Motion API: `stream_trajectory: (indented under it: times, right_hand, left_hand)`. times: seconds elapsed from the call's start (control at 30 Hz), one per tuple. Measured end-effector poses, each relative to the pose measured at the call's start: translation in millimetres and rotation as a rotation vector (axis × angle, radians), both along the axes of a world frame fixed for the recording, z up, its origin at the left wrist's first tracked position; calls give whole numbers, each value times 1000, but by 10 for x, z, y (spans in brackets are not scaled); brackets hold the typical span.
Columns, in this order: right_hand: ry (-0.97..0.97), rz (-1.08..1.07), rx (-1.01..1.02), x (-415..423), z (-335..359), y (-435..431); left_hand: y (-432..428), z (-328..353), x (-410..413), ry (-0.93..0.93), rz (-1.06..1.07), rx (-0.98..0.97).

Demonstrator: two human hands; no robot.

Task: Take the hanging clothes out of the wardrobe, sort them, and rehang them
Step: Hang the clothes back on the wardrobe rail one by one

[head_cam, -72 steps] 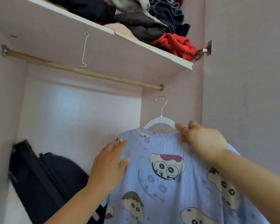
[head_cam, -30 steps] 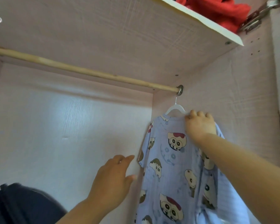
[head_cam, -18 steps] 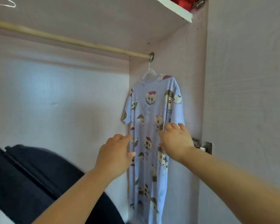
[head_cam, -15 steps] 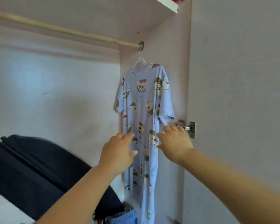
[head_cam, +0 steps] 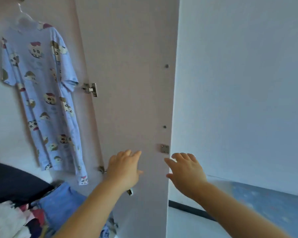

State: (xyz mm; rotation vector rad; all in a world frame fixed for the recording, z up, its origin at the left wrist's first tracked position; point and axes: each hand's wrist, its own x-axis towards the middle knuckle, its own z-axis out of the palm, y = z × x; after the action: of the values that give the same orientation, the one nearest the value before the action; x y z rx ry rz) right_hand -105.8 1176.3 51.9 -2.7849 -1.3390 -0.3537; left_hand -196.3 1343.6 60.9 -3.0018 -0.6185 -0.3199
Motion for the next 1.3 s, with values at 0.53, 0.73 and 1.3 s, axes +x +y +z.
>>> stream_trajectory:
  times: [0.53,0.73,1.3]
  right_hand:
    - [137,-991,16,-1724,-572,-5450]
    - [197,-1412,31,-3417,-714,-7201]
    - [269,-2144,181,-5774,-1112,-9875]
  left_hand:
    - [-5189,-578,63,147,-935,-47]
    - [-7488,-775,-961,240,-1344,-9]
    - [-11589,-1091,-2903,332,-2086,101]
